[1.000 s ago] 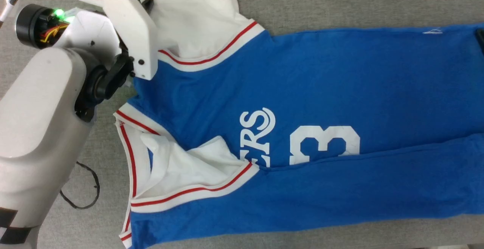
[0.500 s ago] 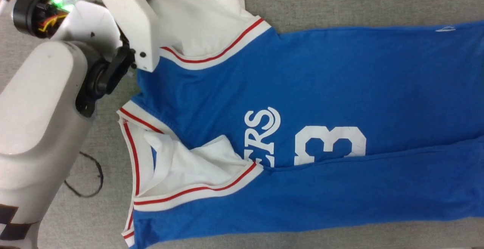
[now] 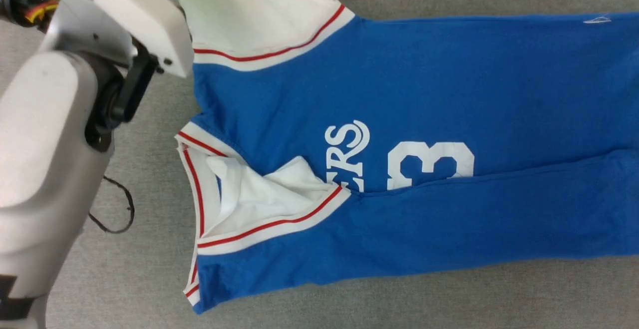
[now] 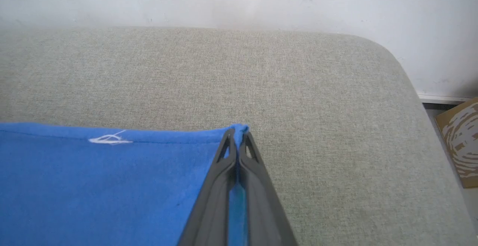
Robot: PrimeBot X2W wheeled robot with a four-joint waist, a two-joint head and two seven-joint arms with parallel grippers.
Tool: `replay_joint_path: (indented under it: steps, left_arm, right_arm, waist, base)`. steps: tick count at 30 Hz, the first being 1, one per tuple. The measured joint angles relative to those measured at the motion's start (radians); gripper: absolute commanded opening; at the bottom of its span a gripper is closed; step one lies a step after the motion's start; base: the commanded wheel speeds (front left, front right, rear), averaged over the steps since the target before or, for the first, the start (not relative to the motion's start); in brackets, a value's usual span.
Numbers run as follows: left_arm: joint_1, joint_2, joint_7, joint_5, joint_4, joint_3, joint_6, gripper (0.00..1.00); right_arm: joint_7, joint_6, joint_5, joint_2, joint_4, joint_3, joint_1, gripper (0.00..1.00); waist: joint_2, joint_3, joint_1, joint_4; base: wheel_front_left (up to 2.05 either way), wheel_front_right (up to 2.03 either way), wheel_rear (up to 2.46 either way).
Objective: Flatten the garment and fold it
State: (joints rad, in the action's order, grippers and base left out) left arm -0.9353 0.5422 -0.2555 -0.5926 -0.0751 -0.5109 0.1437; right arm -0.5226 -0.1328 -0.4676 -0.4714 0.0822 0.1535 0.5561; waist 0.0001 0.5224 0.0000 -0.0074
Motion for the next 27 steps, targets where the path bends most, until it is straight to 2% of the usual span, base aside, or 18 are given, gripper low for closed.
replay_joint_path:
  steps: [10,14,21,27]
  left_arm:
    - [0.189,0.042,0.087,0.0,0.085,-0.017,-0.017,0.0]
    - [0.325,0.061,0.119,-0.016,0.166,-0.015,0.02,0.0]
    - [0.599,0.096,0.185,-0.066,0.276,0.019,0.115,0.0]
    - [0.759,0.096,0.226,-0.113,0.291,0.022,0.134,0.0]
  right_arm:
    - [0.04,0.0,-0.028,0.023,-0.026,0.018,-0.134,0.0]
    - [0.057,0.0,-0.048,0.045,-0.042,0.042,-0.224,0.0]
    - [0.089,0.0,-0.084,0.113,-0.054,0.105,-0.378,0.0]
    - [0.12,0.0,-0.093,0.163,-0.036,0.129,-0.473,0.0]
  waist:
    - [0.0,-0.088,-0.0001,0.012]
    - [0.0,-0.125,-0.0002,0.014]
    - [0.0,-0.175,-0.0002,0.015]
    - [0.0,-0.2,-0.0003,0.015]
  base:
    - [0.0,0.0,0.0]
    - [0.0,0.0,0.0]
    - [0.0,0.0,0.0]
    - [0.0,0.0,0.0]
